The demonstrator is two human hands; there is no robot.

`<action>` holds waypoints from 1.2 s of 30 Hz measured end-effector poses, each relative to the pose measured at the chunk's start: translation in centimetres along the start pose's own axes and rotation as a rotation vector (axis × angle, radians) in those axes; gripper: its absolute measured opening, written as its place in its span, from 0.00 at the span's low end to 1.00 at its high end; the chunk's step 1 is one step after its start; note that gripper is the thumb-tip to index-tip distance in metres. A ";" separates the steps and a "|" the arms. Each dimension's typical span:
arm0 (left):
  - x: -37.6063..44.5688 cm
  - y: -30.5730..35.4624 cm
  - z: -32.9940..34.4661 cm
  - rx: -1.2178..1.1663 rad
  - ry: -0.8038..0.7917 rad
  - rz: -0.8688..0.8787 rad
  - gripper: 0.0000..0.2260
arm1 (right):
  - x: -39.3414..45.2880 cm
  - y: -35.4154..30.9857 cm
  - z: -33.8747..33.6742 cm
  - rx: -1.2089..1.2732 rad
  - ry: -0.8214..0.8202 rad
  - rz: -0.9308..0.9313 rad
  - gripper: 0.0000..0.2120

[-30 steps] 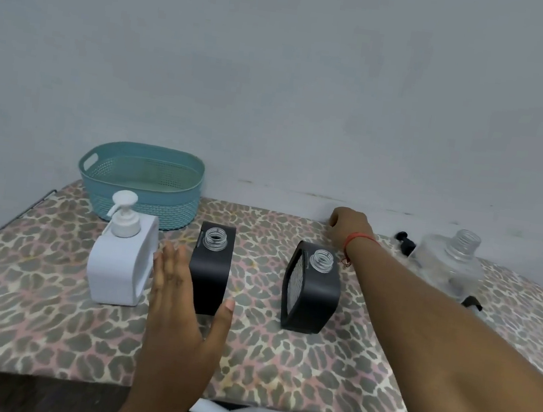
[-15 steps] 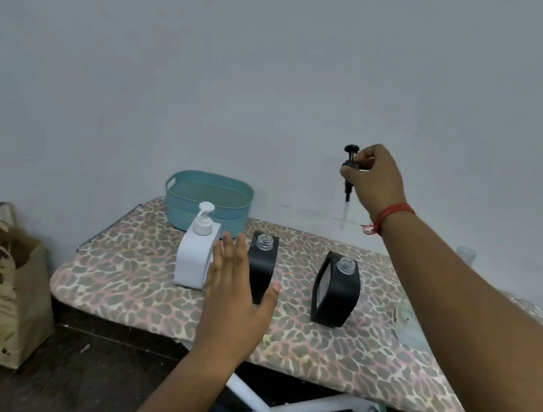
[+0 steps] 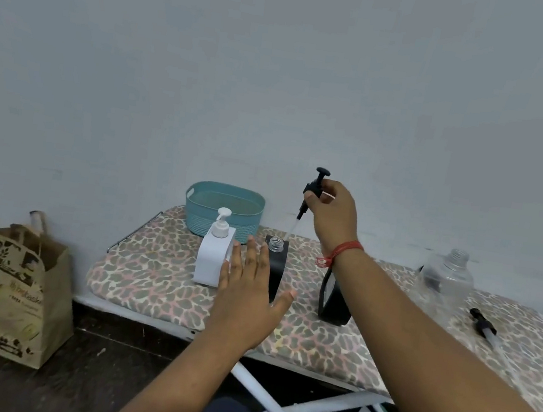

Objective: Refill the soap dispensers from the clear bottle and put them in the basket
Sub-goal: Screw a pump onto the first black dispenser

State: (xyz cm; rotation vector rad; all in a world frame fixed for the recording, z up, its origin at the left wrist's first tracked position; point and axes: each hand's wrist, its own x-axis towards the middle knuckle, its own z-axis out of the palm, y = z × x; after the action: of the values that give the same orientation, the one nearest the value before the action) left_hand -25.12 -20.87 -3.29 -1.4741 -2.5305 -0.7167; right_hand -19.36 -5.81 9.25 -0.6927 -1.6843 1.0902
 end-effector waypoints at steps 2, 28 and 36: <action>0.3 0.0 0.4 0.000 0.000 -0.001 0.43 | -0.2 0.5 0.5 -0.001 -0.015 -0.017 0.13; 3.8 -0.2 3.5 -0.348 0.133 -0.017 0.40 | -2.7 6.3 2.7 -0.175 -0.292 0.032 0.15; 3.6 -0.5 3.7 -0.291 0.132 -0.030 0.37 | -3.8 7.6 3.2 -0.226 -0.233 0.010 0.12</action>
State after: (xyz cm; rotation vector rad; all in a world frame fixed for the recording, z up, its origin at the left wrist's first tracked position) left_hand -26.89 -16.55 -5.50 -1.4145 -2.4334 -1.1882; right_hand -21.25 -6.73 0.47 -0.7381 -2.0277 1.0280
